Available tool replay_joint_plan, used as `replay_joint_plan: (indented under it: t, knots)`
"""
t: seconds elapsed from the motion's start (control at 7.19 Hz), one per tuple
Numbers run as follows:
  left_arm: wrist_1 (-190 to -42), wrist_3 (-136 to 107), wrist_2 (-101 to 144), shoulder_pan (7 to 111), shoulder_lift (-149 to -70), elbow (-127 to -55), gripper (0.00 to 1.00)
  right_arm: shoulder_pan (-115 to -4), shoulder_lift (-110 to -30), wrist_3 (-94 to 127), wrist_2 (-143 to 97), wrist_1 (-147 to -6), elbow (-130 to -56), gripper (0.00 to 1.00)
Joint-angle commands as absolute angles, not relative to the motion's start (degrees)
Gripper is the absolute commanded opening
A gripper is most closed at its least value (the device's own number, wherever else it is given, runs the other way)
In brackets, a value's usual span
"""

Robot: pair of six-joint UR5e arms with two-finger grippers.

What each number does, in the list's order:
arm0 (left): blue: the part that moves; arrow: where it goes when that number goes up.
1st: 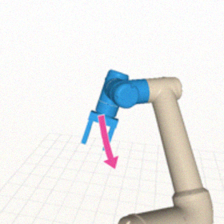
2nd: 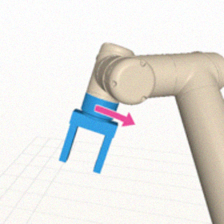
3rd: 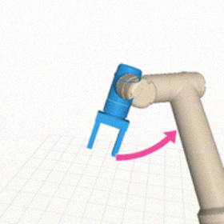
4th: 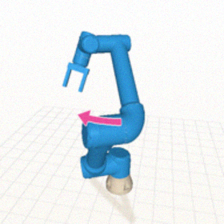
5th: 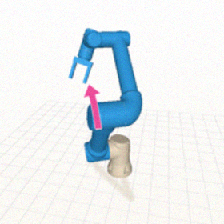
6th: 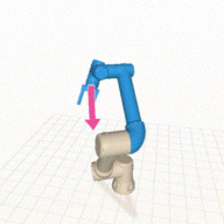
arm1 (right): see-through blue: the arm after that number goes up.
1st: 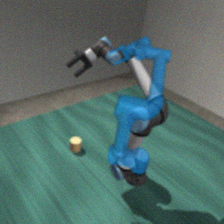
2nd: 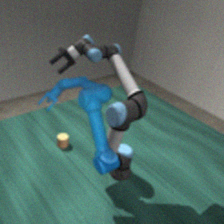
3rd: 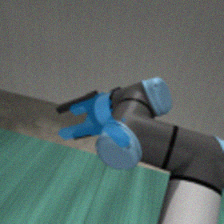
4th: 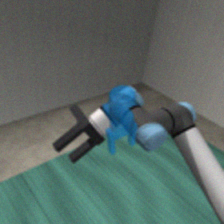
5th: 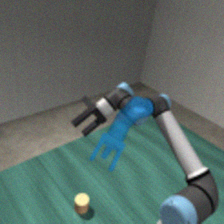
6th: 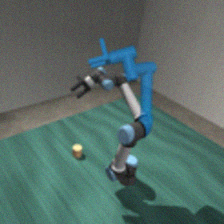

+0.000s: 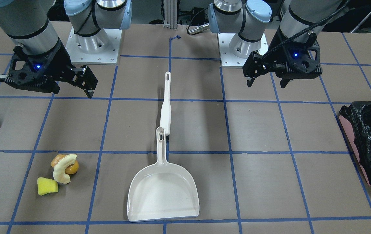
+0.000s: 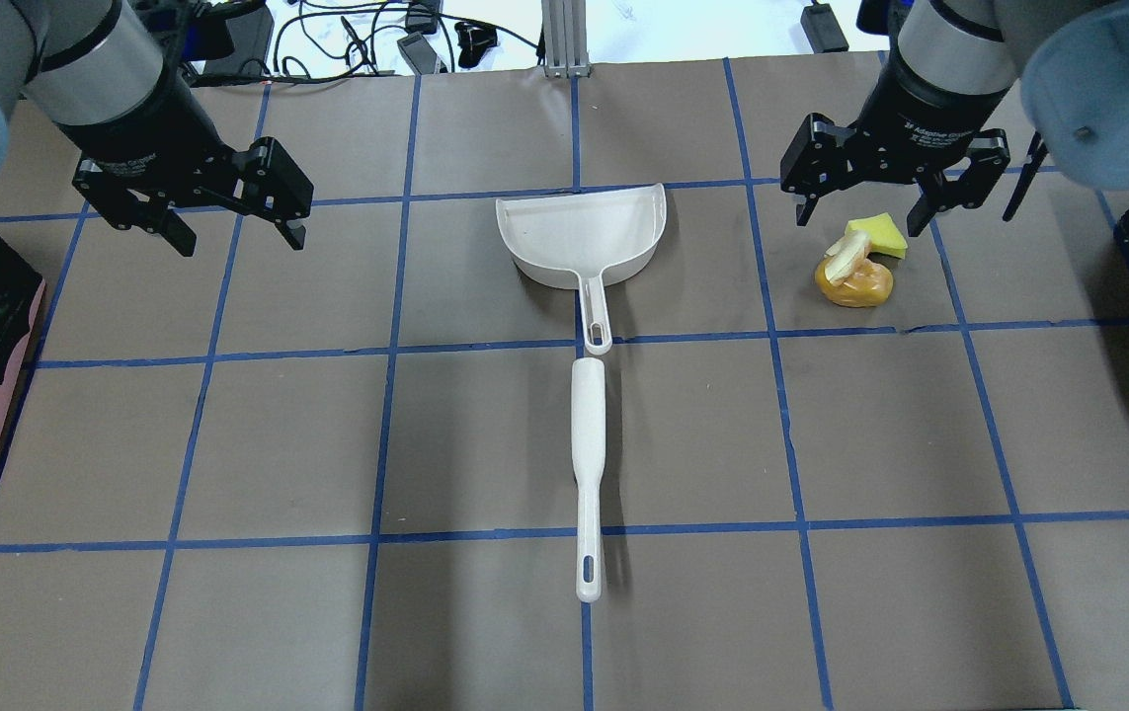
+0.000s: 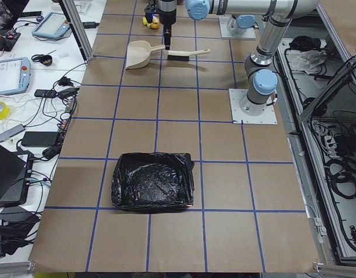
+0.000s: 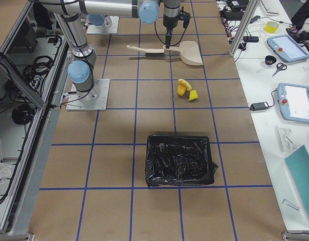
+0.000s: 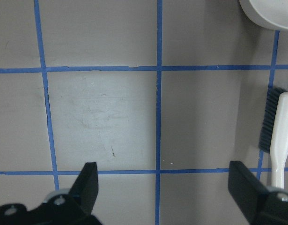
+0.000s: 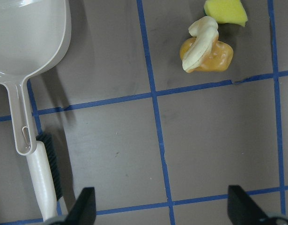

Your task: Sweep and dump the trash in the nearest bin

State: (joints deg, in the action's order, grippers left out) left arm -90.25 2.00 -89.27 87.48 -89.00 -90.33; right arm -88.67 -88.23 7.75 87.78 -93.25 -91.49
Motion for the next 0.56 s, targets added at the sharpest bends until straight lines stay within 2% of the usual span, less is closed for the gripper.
replay_joint_plan:
  t: [0.0, 0.42]
  knots:
    - [-90.2, 1.6, -88.9, 87.6, -88.9, -91.7, 1.0, -90.7, -87.3, 9.8, 87.3, -96.2, -91.5, 1.0]
    - [-89.5, 2.2, -89.3, 87.5, -88.9, -92.0, 1.0, -97.8, -79.1, 14.4, 87.1, -106.4, -90.5, 1.0]
